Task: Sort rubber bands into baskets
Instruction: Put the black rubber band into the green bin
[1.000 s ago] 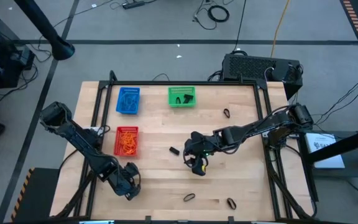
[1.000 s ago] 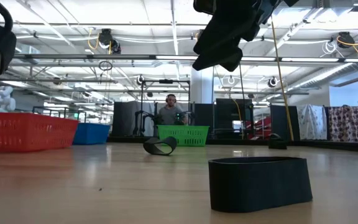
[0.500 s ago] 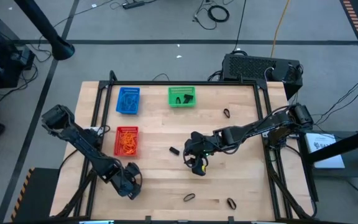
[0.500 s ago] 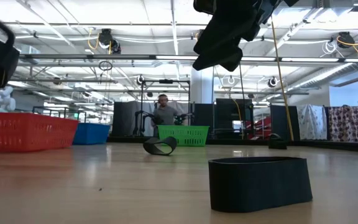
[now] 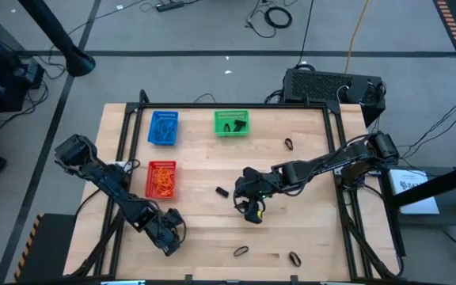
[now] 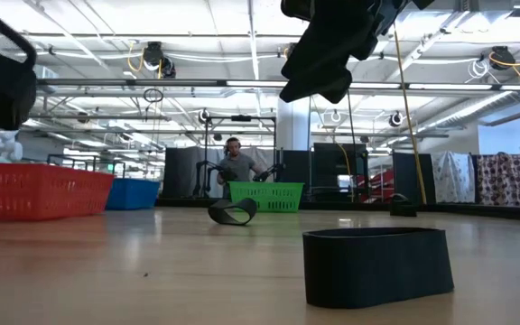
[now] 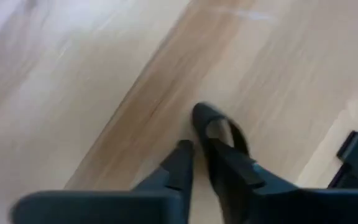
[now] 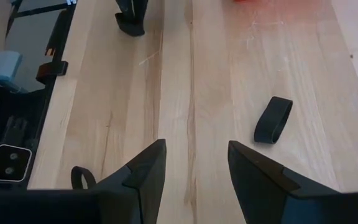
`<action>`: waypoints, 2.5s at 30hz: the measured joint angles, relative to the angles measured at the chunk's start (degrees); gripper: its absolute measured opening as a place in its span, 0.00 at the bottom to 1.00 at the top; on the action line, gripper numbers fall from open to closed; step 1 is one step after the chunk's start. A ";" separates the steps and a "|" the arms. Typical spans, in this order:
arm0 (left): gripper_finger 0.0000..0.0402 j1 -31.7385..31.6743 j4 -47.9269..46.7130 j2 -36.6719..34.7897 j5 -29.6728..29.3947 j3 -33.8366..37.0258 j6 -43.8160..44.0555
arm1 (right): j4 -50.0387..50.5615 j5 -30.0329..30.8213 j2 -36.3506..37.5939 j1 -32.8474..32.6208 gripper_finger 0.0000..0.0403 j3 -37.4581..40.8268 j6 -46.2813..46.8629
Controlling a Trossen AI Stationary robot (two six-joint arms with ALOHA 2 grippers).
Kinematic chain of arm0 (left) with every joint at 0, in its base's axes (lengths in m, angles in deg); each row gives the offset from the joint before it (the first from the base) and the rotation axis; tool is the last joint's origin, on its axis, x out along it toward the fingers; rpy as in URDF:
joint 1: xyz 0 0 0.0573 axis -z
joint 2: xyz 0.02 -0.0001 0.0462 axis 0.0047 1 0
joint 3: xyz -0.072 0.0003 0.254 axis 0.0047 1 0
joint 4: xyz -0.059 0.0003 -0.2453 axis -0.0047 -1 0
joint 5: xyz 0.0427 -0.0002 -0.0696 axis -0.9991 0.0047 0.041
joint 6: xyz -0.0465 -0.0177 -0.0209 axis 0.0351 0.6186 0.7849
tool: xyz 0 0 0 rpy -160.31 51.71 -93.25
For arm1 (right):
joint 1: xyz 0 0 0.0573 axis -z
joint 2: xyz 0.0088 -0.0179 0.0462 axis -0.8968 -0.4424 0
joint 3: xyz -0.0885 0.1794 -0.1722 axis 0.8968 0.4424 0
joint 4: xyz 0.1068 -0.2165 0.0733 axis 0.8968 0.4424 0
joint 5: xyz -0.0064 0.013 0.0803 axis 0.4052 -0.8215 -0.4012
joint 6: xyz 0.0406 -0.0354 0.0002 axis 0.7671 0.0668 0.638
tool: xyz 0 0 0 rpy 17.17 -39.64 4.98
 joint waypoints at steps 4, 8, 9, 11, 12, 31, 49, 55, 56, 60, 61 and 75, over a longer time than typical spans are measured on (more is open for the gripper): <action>0.02 -0.60 3.52 0.19 -3.01 0.07 -9.52 | -0.15 4.66 -0.38 -0.98 0.41 0.02 -0.12; 0.02 -3.01 4.45 0.16 -5.82 -0.05 -15.92 | -0.17 11.99 -1.53 -3.65 0.41 0.04 -0.33; 0.01 -3.96 4.22 0.16 -6.44 -0.45 -17.40 | -0.27 14.39 -1.90 -4.61 0.41 0.04 -0.33; 0.01 -6.39 4.21 0.14 -6.67 -1.60 -21.44 | -0.15 19.45 -2.60 -6.57 0.41 0.04 0.04; 0.01 -7.77 4.22 0.14 -6.67 -2.45 -23.75 | -0.07 21.67 -3.01 -7.36 0.41 0.04 0.29; 0.00 -40.99 -0.44 0.00 -8.22 -19.74 -63.04 | 3.83 25.18 -5.75 -15.76 0.41 0.04 1.17; 0.00 -75.92 8.84 13.53 10.70 -25.10 -69.63 | 2.89 28.34 -6.01 -14.99 0.41 3.12 -2.50; 0.05 -76.03 6.78 19.29 8.79 -29.84 -70.19 | 3.27 28.28 -6.03 -13.73 0.41 4.12 -2.48; 0.07 -75.88 6.88 19.71 8.17 -30.27 -70.19 | 3.42 28.25 -6.03 -13.70 0.41 4.21 -2.48; 0.13 -74.90 7.07 20.27 6.51 -31.01 -73.29 | 3.34 28.06 -6.03 -13.73 0.41 4.22 -2.36; 0.15 -74.48 6.97 20.29 6.03 -31.01 -74.18 | 3.37 28.00 -6.03 -13.76 0.41 4.22 -2.18; 0.39 -69.90 -5.83 20.34 -8.01 -36.94 -79.19 | 3.31 28.03 -6.03 -13.84 0.41 4.20 -1.82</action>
